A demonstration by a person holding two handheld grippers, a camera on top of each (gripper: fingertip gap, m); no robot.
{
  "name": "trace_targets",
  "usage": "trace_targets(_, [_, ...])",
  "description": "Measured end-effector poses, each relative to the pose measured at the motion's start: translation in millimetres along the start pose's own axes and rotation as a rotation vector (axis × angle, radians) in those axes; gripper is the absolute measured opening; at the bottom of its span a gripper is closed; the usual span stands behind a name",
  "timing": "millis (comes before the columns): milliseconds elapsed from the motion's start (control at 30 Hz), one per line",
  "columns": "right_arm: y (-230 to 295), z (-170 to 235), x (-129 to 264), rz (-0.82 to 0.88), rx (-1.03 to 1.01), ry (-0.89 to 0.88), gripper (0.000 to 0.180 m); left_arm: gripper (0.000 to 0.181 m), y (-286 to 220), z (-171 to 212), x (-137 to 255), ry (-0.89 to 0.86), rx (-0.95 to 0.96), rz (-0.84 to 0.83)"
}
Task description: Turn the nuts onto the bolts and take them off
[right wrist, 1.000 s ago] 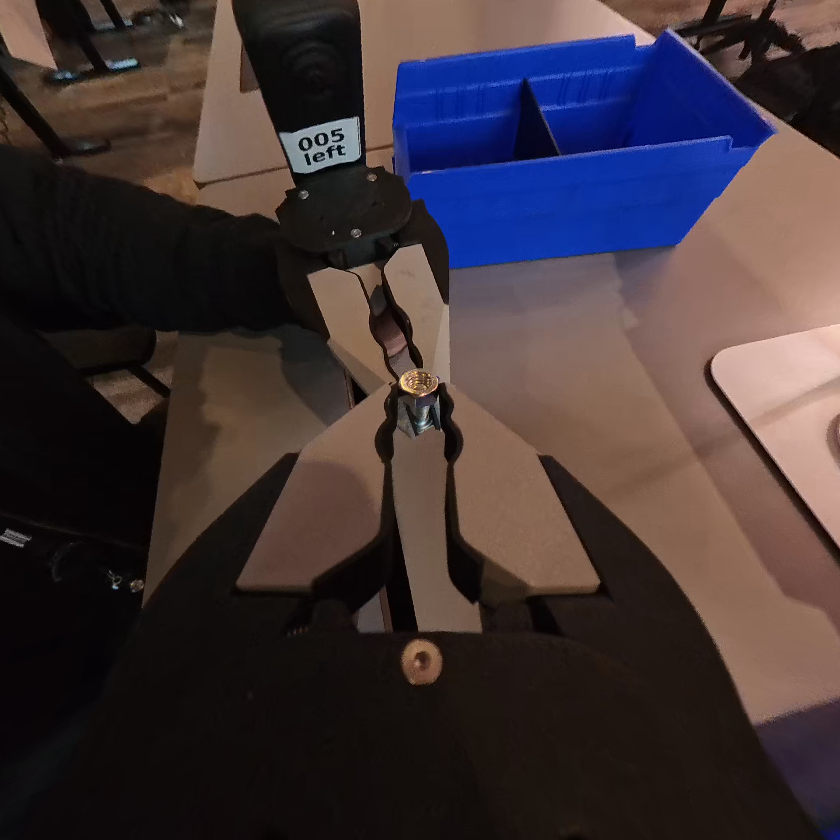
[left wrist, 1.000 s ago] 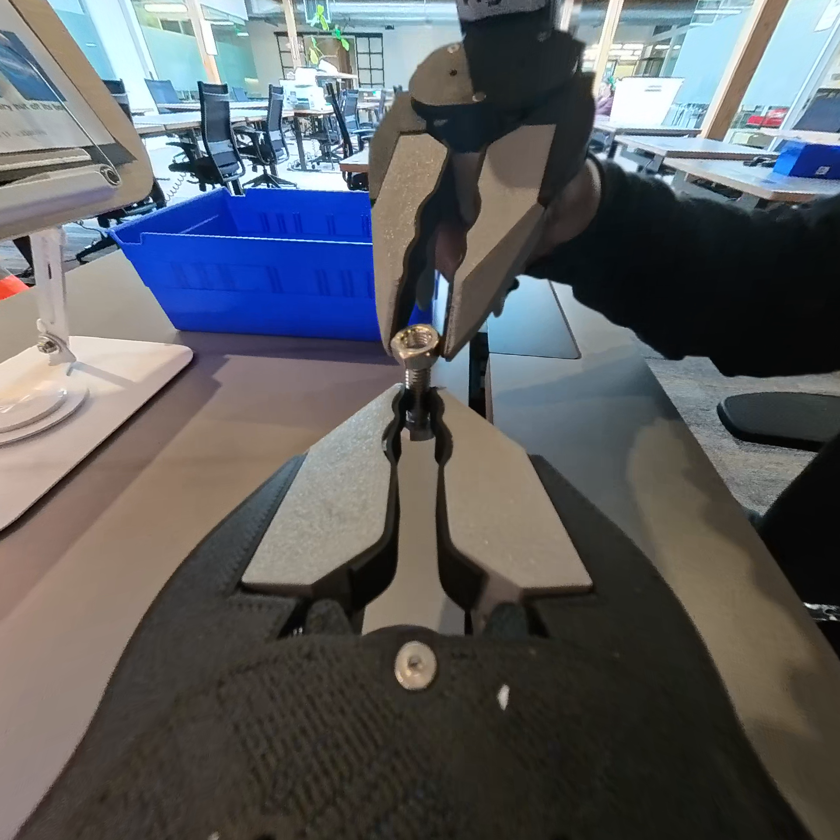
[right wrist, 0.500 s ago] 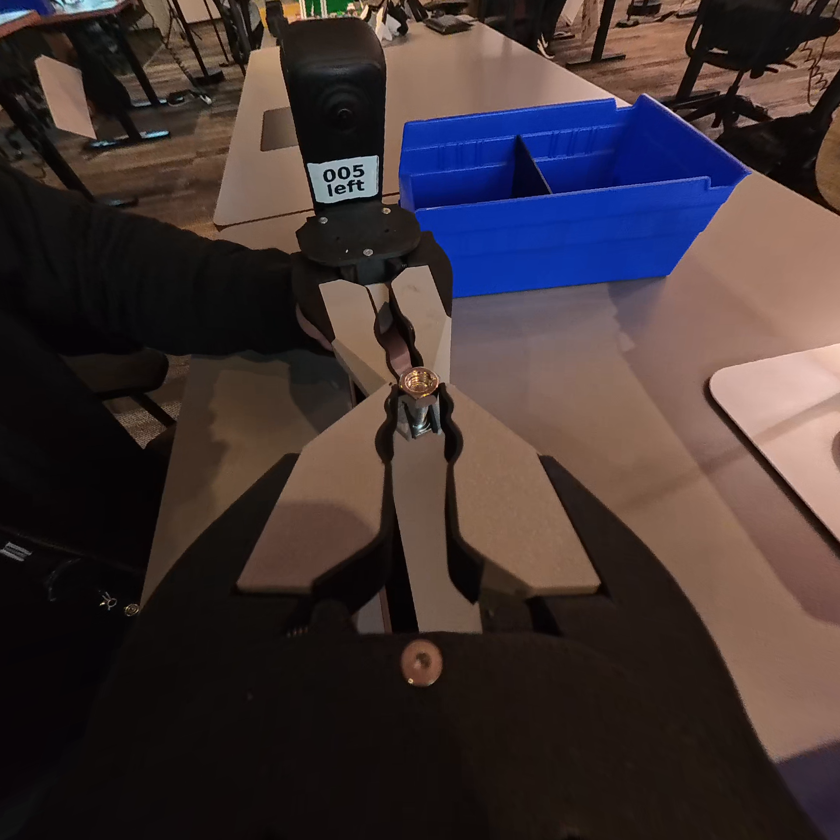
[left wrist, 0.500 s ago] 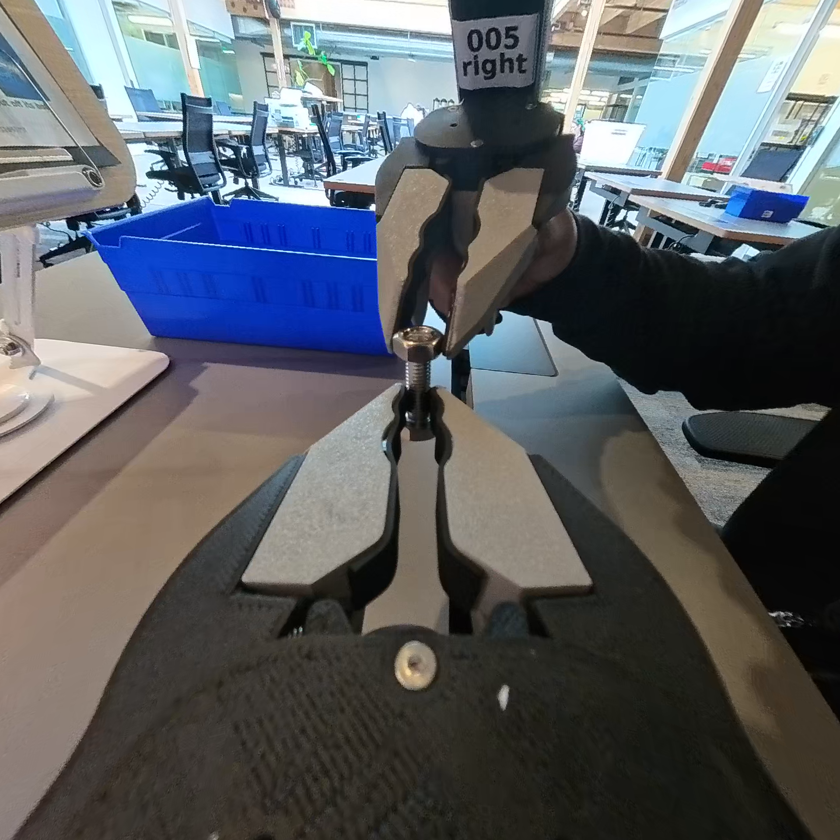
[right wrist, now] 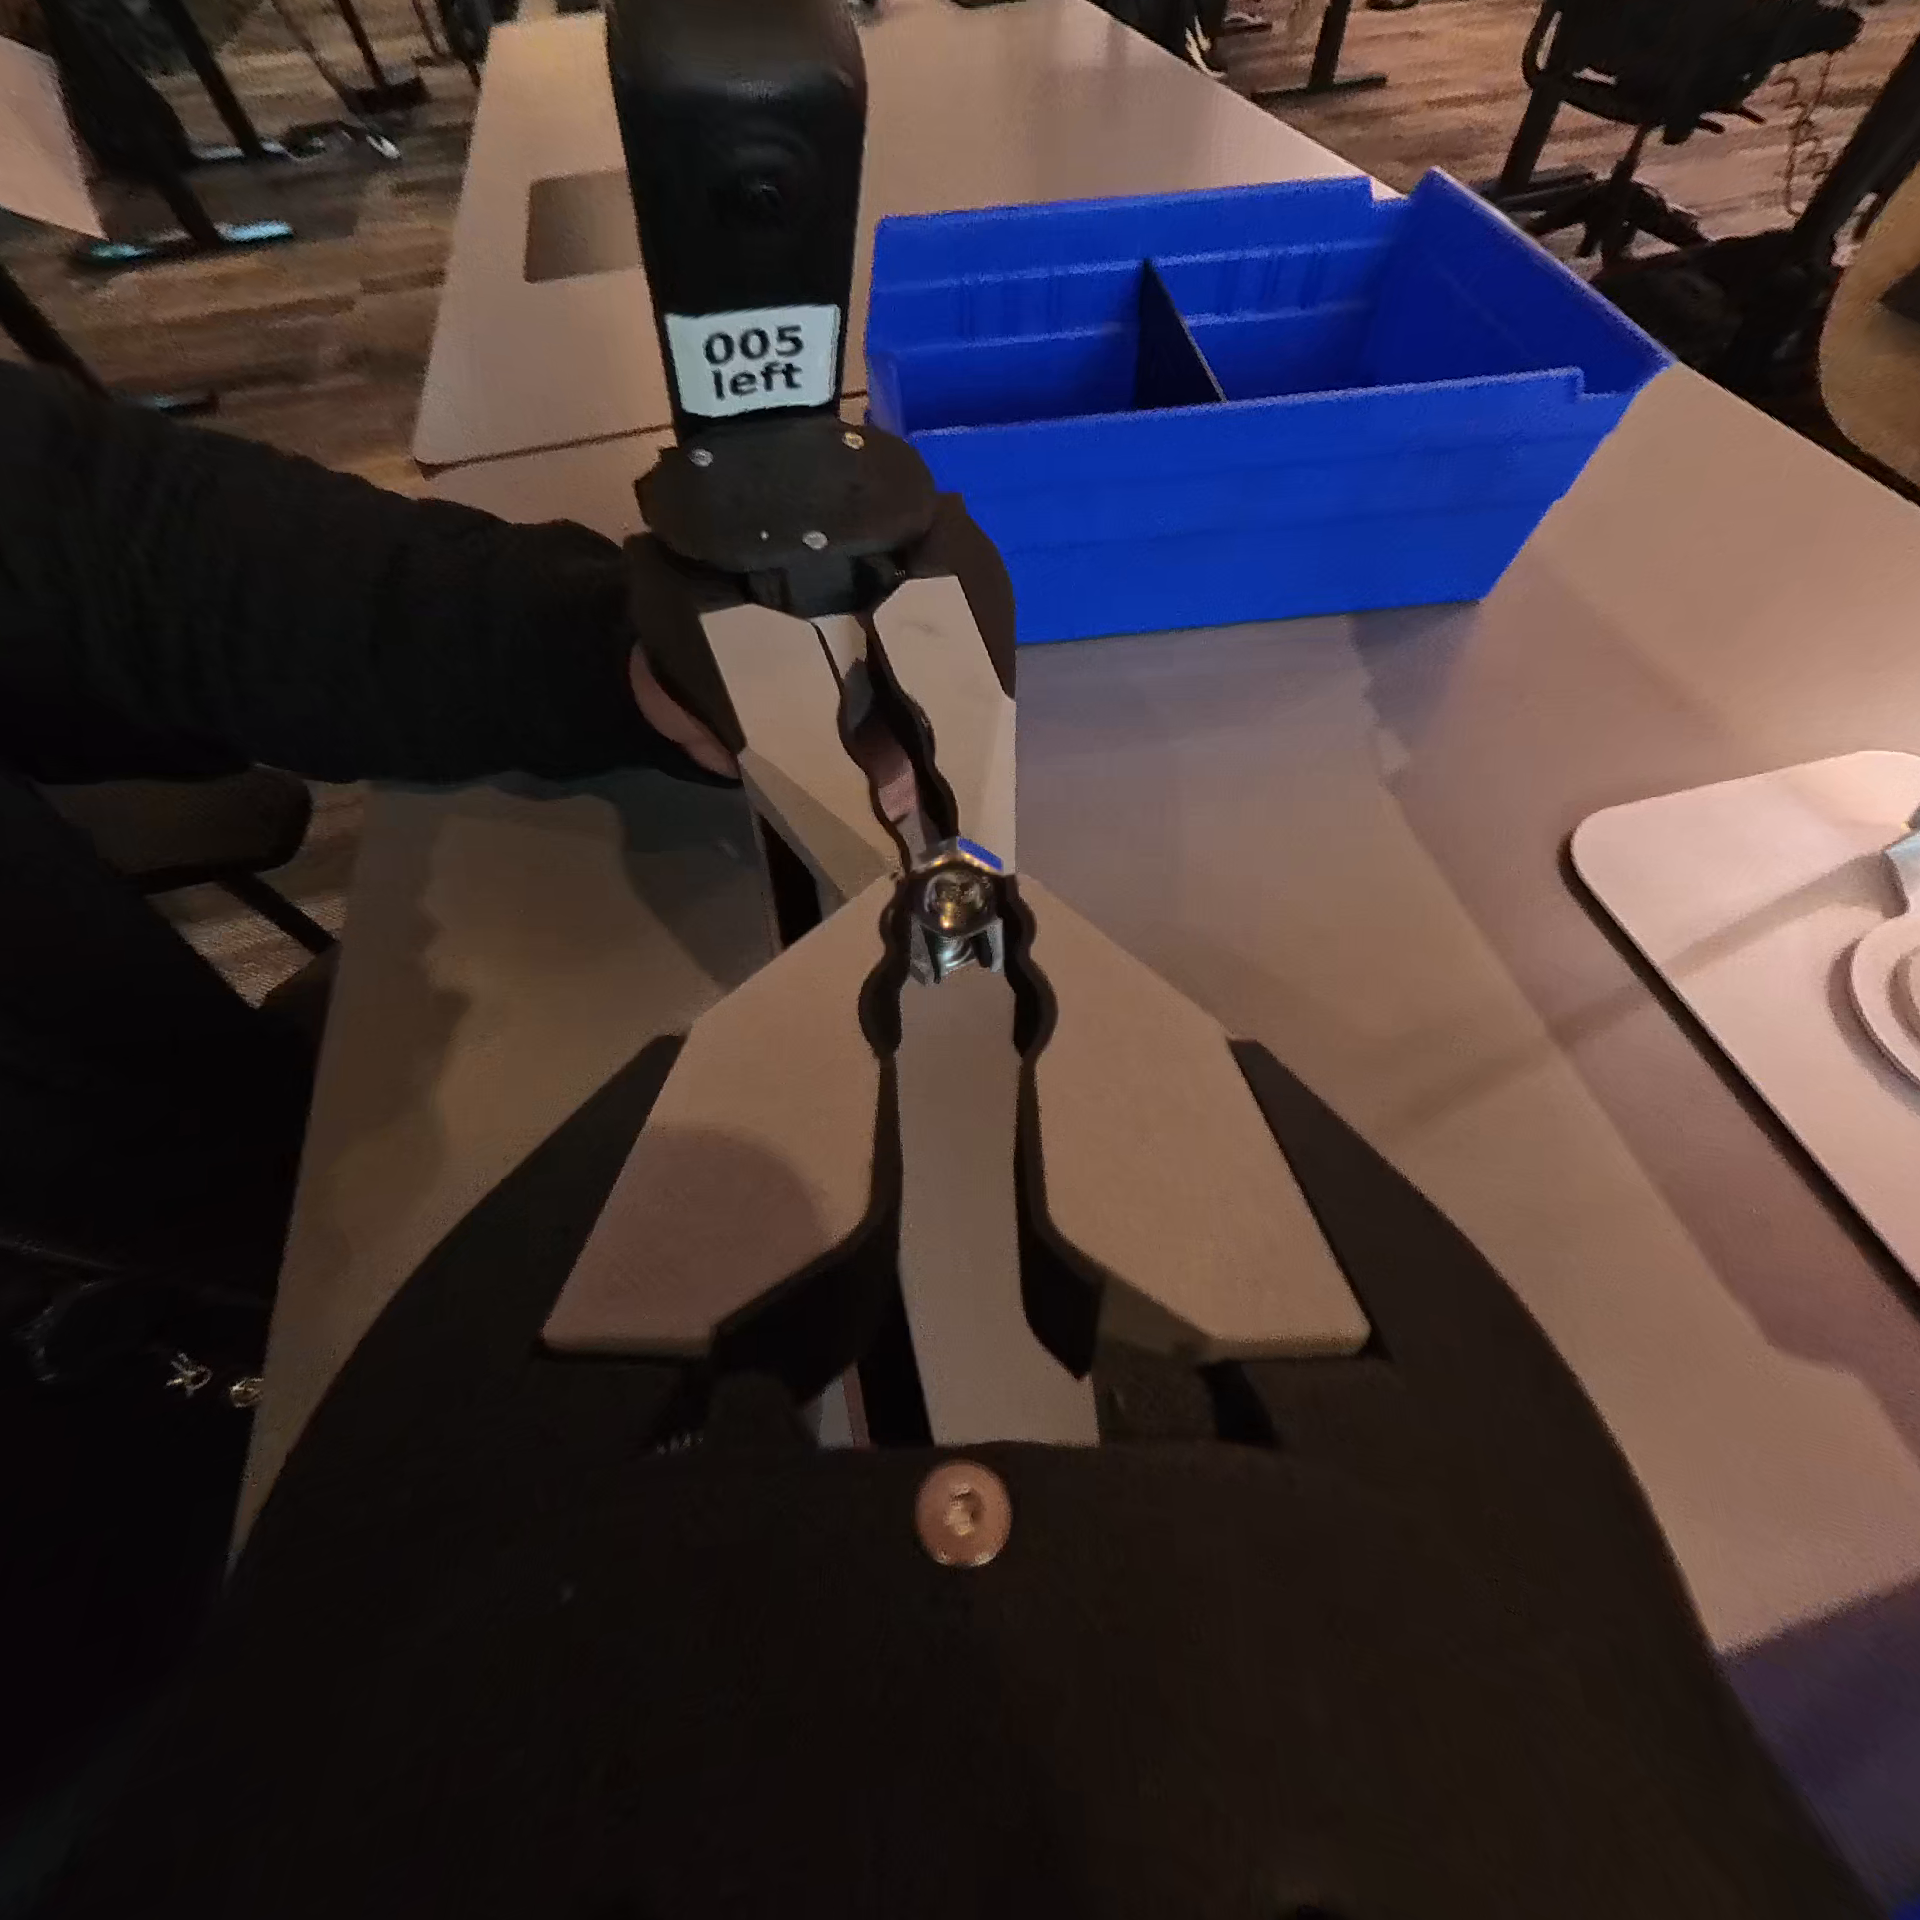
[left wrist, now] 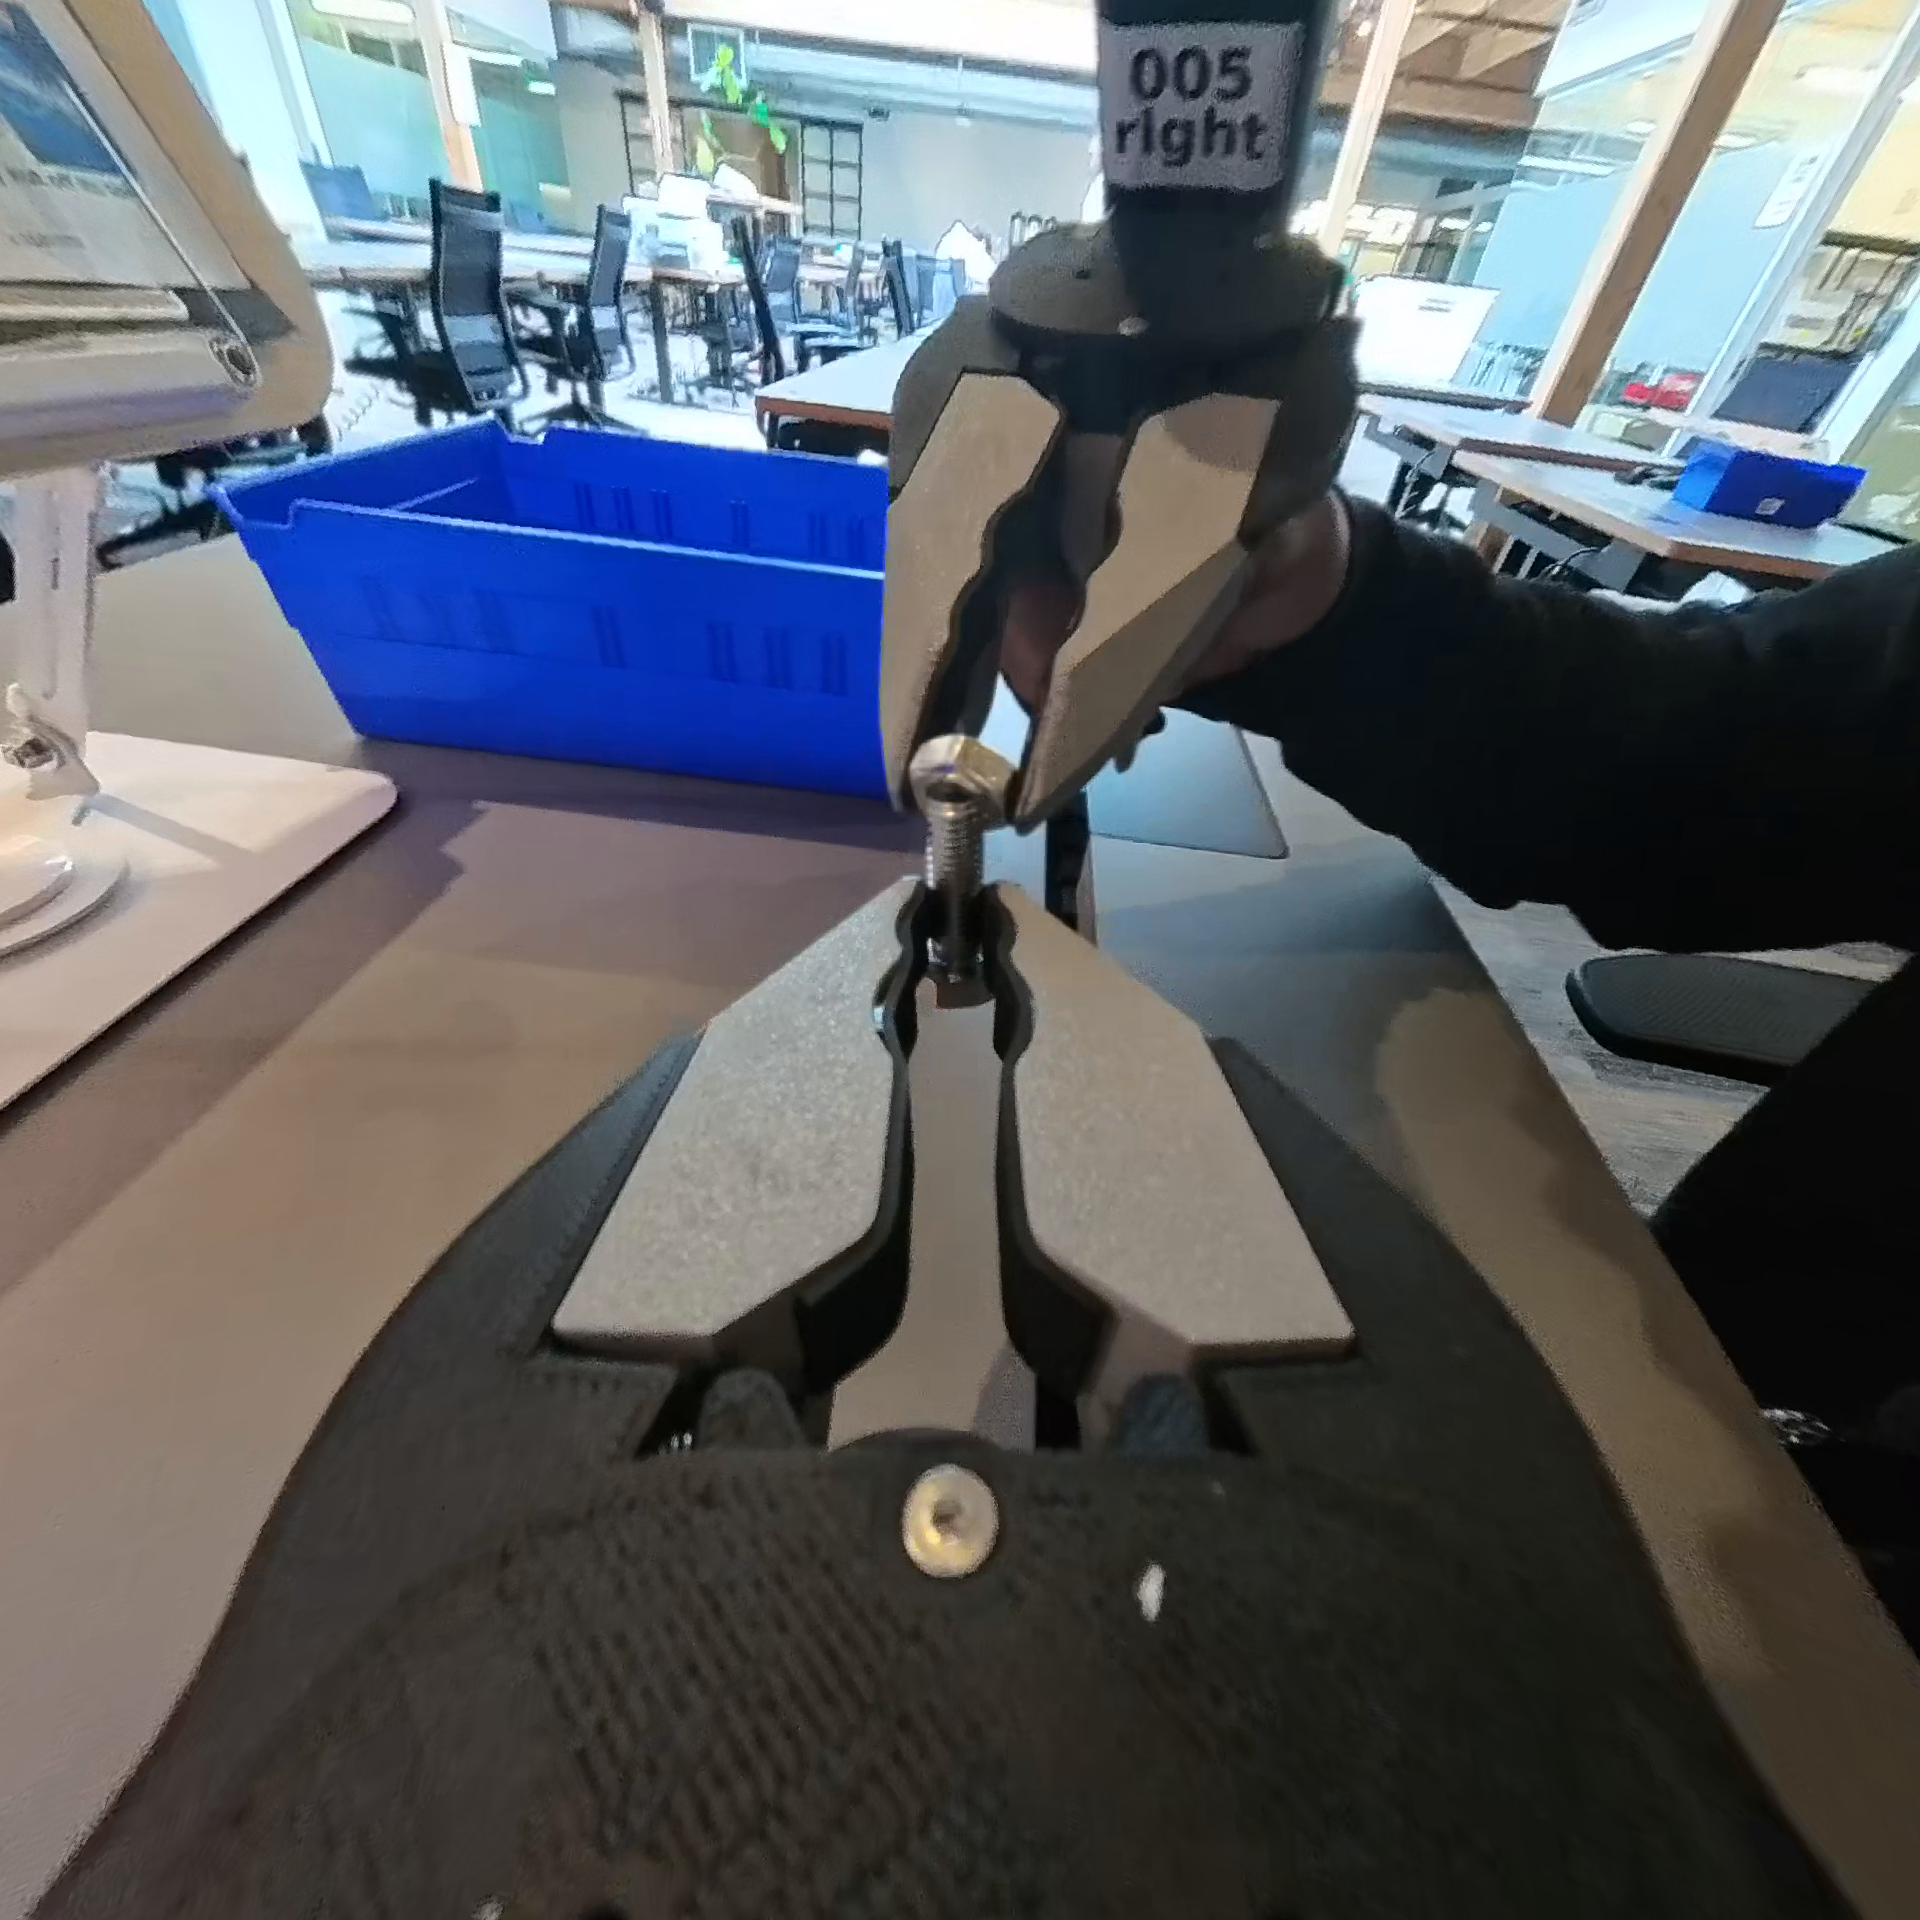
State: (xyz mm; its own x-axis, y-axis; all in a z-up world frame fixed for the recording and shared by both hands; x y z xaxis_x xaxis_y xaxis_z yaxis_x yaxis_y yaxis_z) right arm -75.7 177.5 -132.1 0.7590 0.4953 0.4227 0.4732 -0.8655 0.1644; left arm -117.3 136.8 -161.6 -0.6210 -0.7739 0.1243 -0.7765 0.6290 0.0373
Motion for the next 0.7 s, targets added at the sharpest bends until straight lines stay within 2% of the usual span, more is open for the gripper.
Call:
trace_targets(233, [-1.6, 5.1, 0.9, -0.014, 0.004, 0.053, 0.014, 0.007, -1.7, 6.7, -2.3, 0.063, -0.033, 0.003])
trace_targets(433, [0.7, 12.4, 1.6, 0.032, 0.123, 0.248, 0.014, 0.007, -6.6, 18.2, -10.5, 0.154, -0.086, -0.004])
trace_targets(700, [3.8, 13.3, -2.2, 0.017, 0.263, 0.492, 0.014, 0.007, -8.6, 20.1, -11.3, 0.166, -0.082, 0.014])
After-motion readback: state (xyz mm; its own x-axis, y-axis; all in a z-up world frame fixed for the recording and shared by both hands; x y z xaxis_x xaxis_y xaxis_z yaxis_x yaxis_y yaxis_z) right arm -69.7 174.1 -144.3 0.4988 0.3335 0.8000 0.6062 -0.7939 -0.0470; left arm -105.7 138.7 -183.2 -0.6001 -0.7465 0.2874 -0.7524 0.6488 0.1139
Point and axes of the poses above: each gripper's, where its closed fingertips meet, x back along the fingers, z out of its underside, y = z × x across the jaws, the point moved 4 cm from there along x, back along the fingers, and after that the axes turned 8 degrees about -x, right-handed, at the moved point
